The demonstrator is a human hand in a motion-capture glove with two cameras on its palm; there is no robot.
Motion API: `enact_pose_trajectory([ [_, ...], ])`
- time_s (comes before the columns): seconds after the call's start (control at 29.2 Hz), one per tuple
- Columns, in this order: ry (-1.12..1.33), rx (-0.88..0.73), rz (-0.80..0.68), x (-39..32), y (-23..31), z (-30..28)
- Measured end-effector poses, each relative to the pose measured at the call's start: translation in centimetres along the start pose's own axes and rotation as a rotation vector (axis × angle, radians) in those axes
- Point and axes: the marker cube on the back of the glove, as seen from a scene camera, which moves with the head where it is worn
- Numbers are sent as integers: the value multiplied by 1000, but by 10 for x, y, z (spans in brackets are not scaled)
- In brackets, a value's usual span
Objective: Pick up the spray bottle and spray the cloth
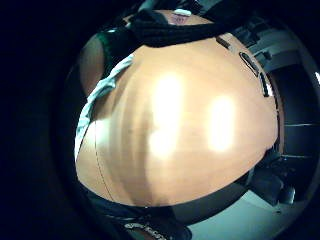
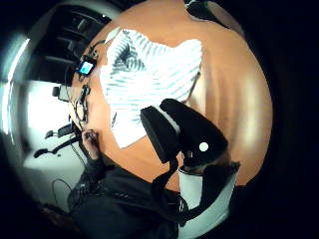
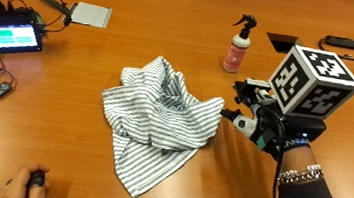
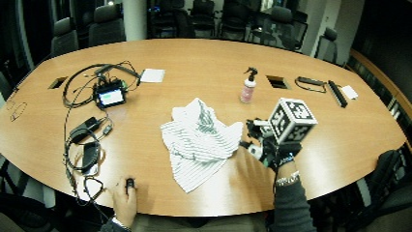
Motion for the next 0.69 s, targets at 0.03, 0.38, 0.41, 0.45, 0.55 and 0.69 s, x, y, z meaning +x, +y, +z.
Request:
enact_pose_trajectory([
  [0.03, -6, 8, 2, 1, -10, -2],
  [0.38, -274, 188, 184, 36, -98, -14],
  [0.41, -312, 214, 214, 41, -107, -14],
  [0.45, -342, 238, 243, 45, -115, -12],
  [0.55, -368, 283, 312, 54, -138, -3],
  [0.69, -405, 282, 361, 58, -155, 18],
])
